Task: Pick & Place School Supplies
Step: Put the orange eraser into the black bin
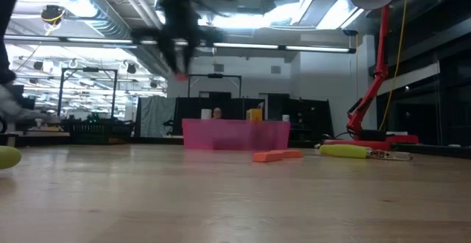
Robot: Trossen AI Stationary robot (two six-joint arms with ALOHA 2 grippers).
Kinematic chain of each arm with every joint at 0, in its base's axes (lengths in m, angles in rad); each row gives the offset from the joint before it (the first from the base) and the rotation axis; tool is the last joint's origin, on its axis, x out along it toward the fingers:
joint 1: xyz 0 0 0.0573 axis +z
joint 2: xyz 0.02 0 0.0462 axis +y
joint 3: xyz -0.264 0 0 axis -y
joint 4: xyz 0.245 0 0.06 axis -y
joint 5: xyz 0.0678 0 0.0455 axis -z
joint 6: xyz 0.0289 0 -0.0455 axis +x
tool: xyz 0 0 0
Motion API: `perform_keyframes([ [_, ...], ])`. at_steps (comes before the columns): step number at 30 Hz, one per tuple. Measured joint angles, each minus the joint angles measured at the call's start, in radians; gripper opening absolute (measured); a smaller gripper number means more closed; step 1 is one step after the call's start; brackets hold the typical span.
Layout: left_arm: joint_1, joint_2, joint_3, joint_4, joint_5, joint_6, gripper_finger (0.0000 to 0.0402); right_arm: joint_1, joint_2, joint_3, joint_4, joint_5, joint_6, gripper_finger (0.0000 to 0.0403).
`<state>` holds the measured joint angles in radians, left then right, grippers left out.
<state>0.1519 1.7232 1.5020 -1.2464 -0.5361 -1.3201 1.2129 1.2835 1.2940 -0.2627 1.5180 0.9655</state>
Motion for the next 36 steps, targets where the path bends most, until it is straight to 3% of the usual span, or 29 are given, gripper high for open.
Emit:
perform_keyframes([
  [2, 0.039, -0.084, -0.054, -0.051, -0.032, -0.032, 0.007, 0.0, 0.0, 0.0, 0.0, 0.004, -0.006, 0.0121],
  [6, 0.174, -0.263, -0.208, 0.005, -0.053, -0.029, 0.007, 0.0, 0.0, 0.0, 0.0, 0.01, -0.008, 0.0121],
  [13, 0.466, -0.428, -0.448, 0.089, 0.034, 0.031, 0.007, 0.0, 0.0, 0.0, 0.001, 0.028, 0.022, 0.0121],
  [22, 0.733, -0.44, -0.641, 0.398, 0.16, 0.077, 0.007, -0.014, 0.0, 0.0, 0.051, 0.053, 0.045, 0.0121],
  [26, 0.795, -0.44, -0.682, 0.501, 0.144, 0.09, 0.0076, -0.039, 0.0, 0.0, 0.061, 0.053, 0.045, 0.0121],
  [32, 0.826, -0.44, -0.687, 0.637, 0.132, 0.257, 0.0127, -0.081, 0.0, 0.0, 0.065, 0.053, 0.044, 0.0121],
  [36, 0.826, -0.44, -0.687, 0.66, 0.135, 0.262, 0.0165, -0.09, 0.0, 0.0, 0.065, 0.053, 0.044, 0.0121],
])
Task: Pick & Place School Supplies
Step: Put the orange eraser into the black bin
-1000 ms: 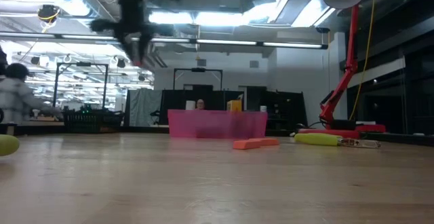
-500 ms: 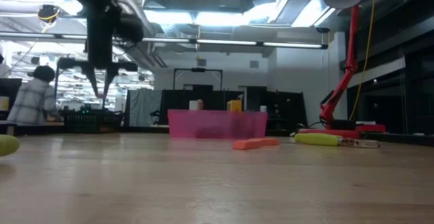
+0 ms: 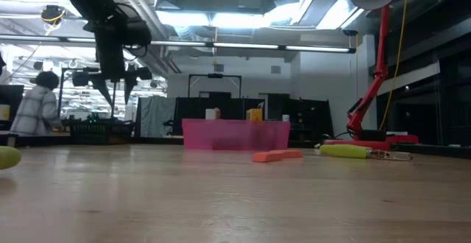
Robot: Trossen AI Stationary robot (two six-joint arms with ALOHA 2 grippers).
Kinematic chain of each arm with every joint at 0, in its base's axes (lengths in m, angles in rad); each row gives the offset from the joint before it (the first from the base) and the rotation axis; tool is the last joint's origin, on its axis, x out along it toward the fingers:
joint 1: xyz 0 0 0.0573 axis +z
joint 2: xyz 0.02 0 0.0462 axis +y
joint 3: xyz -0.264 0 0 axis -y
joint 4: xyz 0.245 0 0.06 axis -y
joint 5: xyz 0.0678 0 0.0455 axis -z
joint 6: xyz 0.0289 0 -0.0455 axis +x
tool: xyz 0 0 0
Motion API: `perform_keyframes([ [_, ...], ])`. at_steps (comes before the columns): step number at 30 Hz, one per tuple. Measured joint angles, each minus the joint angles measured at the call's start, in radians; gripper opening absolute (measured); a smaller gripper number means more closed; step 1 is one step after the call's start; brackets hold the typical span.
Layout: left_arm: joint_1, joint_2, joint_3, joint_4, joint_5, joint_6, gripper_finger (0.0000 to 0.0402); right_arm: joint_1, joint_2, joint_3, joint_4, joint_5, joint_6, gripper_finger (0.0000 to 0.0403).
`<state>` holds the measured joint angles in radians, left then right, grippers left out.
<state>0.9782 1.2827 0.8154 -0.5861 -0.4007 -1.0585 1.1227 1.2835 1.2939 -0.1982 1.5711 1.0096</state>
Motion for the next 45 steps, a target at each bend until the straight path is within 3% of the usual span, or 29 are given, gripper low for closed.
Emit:
perform_keyframes([
  [4, -0.017, 0.0, 0.0, 0.001, 0.015, 0.006, 0.0187, 0.0, 0.0, 0.0, 0.0, 0.0, 0.0, 0.0121],
  [8, -0.088, -0.007, 0.0, 0.069, 0.151, 0.072, 0.019, 0.0, 0.0, 0.0, 0.0, 0.0, -0.006, 0.0121],
  [11, -0.217, -0.007, 0.0, 0.134, 0.275, 0.156, 0.0187, 0.0, 0.0, 0.0, 0.0, 0.0, -0.017, 0.0121],
  [14, -0.394, -0.006, 0.0, 0.18, 0.325, 0.195, 0.0184, 0.0, 0.0, 0.0, 0.0, 0.0, -0.023, 0.0121],
  [17, -0.579, -0.004, 0.0, 0.22, 0.308, 0.238, 0.0186, 0.0, 0.0, 0.0, 0.0, 0.0, -0.023, 0.0121],
  [23, -0.944, 0.077, 0.001, 0.281, 0.168, 0.221, 0.0189, 0.004, 0.0, 0.0, 0.0, 0.0, -0.036, 0.0121],
  [28, -1.137, 0.196, 0.001, 0.431, 0.053, 0.353, 0.0189, 0.005, 0.0, 0.0, 0.0, -0.02, -0.05, 0.0121],
  [34, -1.203, 0.334, 0.013, 0.549, -0.004, 0.397, 0.0189, 0.005, 0.0, 0.0, 0.0, -0.068, -0.051, 0.0121],
  [45, -1.178, 0.628, 0.257, 0.527, -0.045, 0.465, 0.019, 0.005, 0.0, 0.0, 0.0, -0.087, -0.054, 0.0121],
])
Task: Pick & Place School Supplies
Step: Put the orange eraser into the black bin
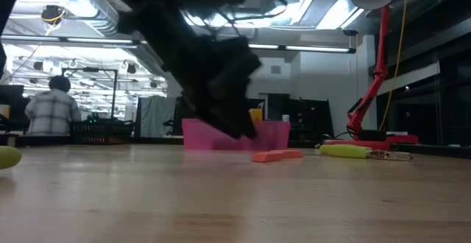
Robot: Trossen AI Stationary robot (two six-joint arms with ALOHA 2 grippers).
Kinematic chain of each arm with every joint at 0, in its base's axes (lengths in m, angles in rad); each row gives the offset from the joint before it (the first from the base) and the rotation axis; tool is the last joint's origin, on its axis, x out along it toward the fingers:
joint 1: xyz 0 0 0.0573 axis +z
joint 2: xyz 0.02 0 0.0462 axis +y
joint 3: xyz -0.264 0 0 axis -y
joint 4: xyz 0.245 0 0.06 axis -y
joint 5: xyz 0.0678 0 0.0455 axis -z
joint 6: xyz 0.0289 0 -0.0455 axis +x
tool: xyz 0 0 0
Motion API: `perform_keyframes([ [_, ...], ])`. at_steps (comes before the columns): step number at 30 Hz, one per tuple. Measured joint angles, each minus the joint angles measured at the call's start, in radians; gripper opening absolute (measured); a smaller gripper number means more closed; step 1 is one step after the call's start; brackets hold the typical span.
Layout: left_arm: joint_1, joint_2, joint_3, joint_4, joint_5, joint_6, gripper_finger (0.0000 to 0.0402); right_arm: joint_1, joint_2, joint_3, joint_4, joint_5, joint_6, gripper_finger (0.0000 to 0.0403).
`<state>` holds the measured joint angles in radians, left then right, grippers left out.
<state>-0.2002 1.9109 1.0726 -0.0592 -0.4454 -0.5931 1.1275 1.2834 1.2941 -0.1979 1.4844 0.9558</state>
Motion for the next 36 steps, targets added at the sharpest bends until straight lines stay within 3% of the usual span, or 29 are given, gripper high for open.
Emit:
perform_keyframes([
  [11, 0.0, 0.12, 0.149, 0.004, 0.0, -0.026, 0.019, 0.0, 0.0, 0.0, 0.003, -0.004, -0.007, 0.0121],
  [25, 0.027, 0.164, 0.163, -0.108, -0.019, -0.202, 0.0186, 0.029, 0.0, 0.0, 0.004, -0.003, -0.018, 0.0121],
  [29, 0.035, 0.166, 0.164, -0.123, -0.015, -0.246, 0.015, 0.034, 0.0, 0.0, 0.006, -0.003, -0.018, 0.0121],
  [34, 0.038, 0.167, 0.162, -0.131, -0.019, -0.267, 0.0045, 0.035, 0.0, 0.0, 0.006, -0.003, -0.021, 0.0121],
  [36, 0.04, 0.162, 0.161, -0.132, -0.015, -0.294, 0.0029, 0.035, 0.0, 0.0, 0.006, -0.002, -0.022, 0.0121],
])
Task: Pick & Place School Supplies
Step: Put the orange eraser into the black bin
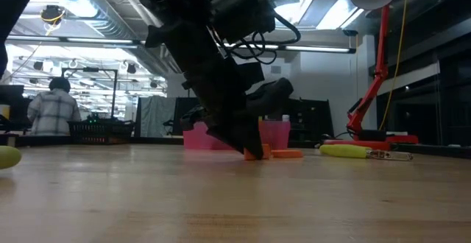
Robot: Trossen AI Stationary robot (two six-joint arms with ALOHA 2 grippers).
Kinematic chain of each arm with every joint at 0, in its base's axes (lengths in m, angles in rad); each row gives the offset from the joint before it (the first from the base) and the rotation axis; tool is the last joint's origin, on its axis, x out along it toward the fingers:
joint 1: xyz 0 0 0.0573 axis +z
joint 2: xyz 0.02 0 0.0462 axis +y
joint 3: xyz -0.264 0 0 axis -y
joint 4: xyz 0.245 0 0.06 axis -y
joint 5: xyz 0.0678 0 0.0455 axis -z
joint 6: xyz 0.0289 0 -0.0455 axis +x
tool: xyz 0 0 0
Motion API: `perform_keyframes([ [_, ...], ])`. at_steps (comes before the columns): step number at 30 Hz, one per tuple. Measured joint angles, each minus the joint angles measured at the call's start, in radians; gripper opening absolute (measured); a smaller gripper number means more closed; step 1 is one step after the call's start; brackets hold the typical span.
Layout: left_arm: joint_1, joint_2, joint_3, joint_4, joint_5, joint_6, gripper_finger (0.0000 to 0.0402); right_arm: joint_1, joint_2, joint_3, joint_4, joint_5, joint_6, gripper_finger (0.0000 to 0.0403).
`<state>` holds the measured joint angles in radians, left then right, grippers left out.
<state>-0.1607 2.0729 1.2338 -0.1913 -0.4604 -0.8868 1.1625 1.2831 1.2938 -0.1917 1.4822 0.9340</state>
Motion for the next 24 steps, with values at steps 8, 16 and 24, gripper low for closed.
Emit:
perform_keyframes([
  [8, 0.011, -0.191, -0.002, -0.264, -0.23, -0.289, 0.0029, 0.0, 0.0, 0.0, 0.0, 0.002, -0.004, 0.0121],
  [16, 0.071, -0.44, -0.029, -1.211, -0.458, -1.021, 0.0029, 0.0, 0.0, 0.0, 0.001, -0.001, -0.032, 0.0121],
  [24, 0.336, -0.61, -0.247, -1.1, -0.365, -0.984, 0.0029, 0.0, 0.0, 0.0, 0.006, -0.001, -0.055, 0.0121],
])
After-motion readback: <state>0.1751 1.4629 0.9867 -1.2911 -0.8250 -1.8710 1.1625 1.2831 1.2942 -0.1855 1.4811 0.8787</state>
